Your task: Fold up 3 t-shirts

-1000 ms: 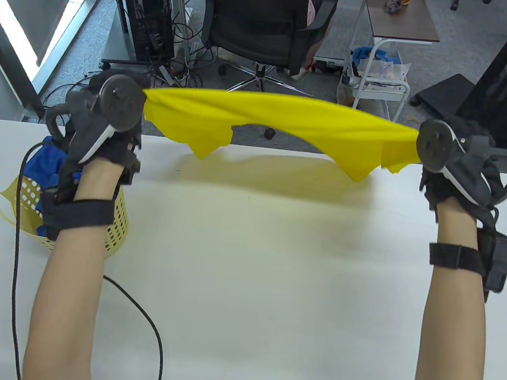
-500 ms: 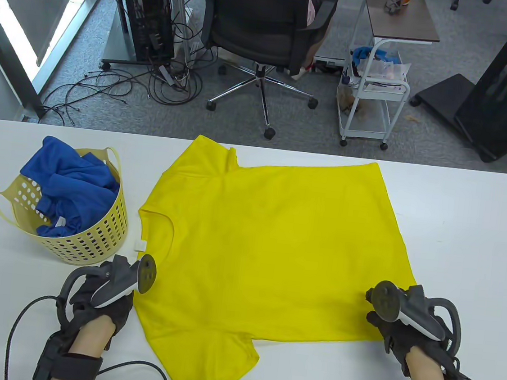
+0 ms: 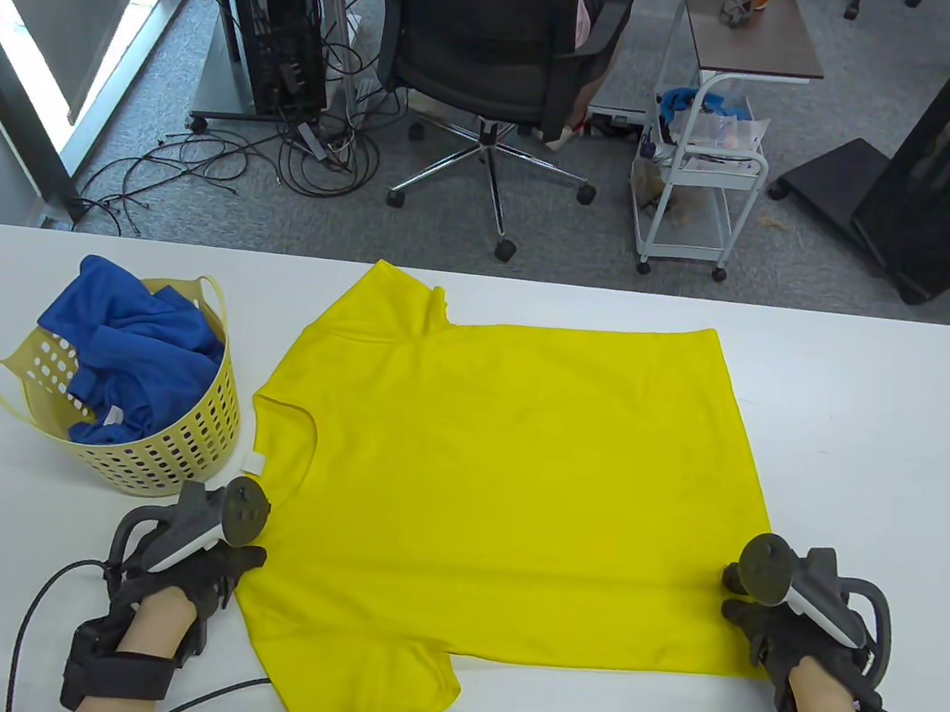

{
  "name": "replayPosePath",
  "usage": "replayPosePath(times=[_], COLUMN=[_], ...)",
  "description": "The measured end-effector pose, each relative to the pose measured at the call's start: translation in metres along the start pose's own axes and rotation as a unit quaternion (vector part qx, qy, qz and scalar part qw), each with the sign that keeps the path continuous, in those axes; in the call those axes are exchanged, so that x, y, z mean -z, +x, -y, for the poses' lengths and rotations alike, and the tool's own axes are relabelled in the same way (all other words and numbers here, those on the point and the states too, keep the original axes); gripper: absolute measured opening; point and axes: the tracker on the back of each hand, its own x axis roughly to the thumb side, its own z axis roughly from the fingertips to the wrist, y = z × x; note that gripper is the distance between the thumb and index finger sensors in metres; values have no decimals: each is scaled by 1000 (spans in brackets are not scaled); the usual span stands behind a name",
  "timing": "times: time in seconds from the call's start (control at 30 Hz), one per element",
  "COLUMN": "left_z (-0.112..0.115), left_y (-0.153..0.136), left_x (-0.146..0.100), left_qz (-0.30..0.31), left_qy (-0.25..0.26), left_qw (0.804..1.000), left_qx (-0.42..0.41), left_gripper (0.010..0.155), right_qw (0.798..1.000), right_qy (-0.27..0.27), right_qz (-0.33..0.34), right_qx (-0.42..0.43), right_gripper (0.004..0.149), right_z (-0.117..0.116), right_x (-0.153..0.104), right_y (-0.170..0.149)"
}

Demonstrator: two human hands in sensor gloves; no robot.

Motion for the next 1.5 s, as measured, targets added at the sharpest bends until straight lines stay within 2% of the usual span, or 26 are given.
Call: replayPosePath(times=[0.07,0.13,0.17,0.23,0.3,0.33,0.4,0.47,0.53,0.67,0.83,1.0,1.1,1.13,1.17,1.2,1.23,1.27,1.3,1.33,1.37,1.43,1.47,1.5], left_z=[-3,-6,-7,-6,-3,-4,-7,-6,1,0,3,5,0,-6,-18,-32,-39,-48,-50,-50,-48,-36,-30,-23], left_y=[-6,-10,-12,-16,-19,-21,-25,-28,-29,-32,-36,-34,-36,-37,-39,-40,-40,-40,-40,-39,-38,-37,-37,-37], left_x=[0,-1,-2,-1,0,-1,-4,-4,-2,-2,-3,-3,-5,-8,-16,-27,-35,-46,-51,-52,-51,-39,-36,-32], left_qz=[-2,-4,-5,-15,-28,-19,-27,-28,-30,-45,-58,-46,-45,-44,-42,-35,-31,-22,-17,-12,-16,-28,-33,-41], left_qy=[24,41,44,31,-2,23,32,31,-3,22,45,44,46,65,120,198,253,323,341,337,310,177,113,69], left_qw=[1000,999,999,999,1000,999,999,999,999,998,996,998,997,996,990,975,962,940,934,937,947,982,992,996], left_qx=[0,-12,-16,-10,-2,-12,-25,-22,-16,-32,-42,-19,-33,-45,-66,-90,-102,-110,-101,-85,-77,-56,-53,-49], left_gripper=[62,57,56,52,52,52,51,51,55,52,41,41,42,42,43,43,43,43,43,42,42,43,43,43], right_qw=[999,997,998,999,998,998,997,998,997,995,995,995,995,994,988,973,957,934,926,933,949,982,994,996], right_qy=[-42,-56,-50,-4,-33,-42,-54,-28,-33,-52,-41,-49,-45,-57,-112,-196,-255,-328,-352,-338,-297,-167,-68,-18], right_qz=[-22,-37,-39,-54,-50,-51,-44,-50,-54,-71,-83,-86,-84,-86,-89,-93,-97,-100,-100,-89,-78,-54,-38,-37], right_qx=[13,24,26,2,31,20,17,11,34,34,27,30,29,31,56,84,100,103,94,80,75,66,72,83], right_gripper=[48,52,54,51,48,47,47,47,47,41,37,37,37,37,38,38,38,38,38,38,38,38,38,39], right_z=[6,0,-4,-15,-12,-10,-8,-13,-13,-14,-16,-17,-14,-9,2,17,27,40,46,49,47,34,24,15], right_x=[1,4,7,14,13,11,10,12,12,13,14,13,13,11,5,-4,-12,-23,-28,-30,-29,-20,-15,-14], right_y=[-9,-16,-17,-20,-21,-20,-21,-22,-26,-26,-29,-32,-32,-33,-36,-38,-39,-40,-41,-42,-42,-44,-46,-46])
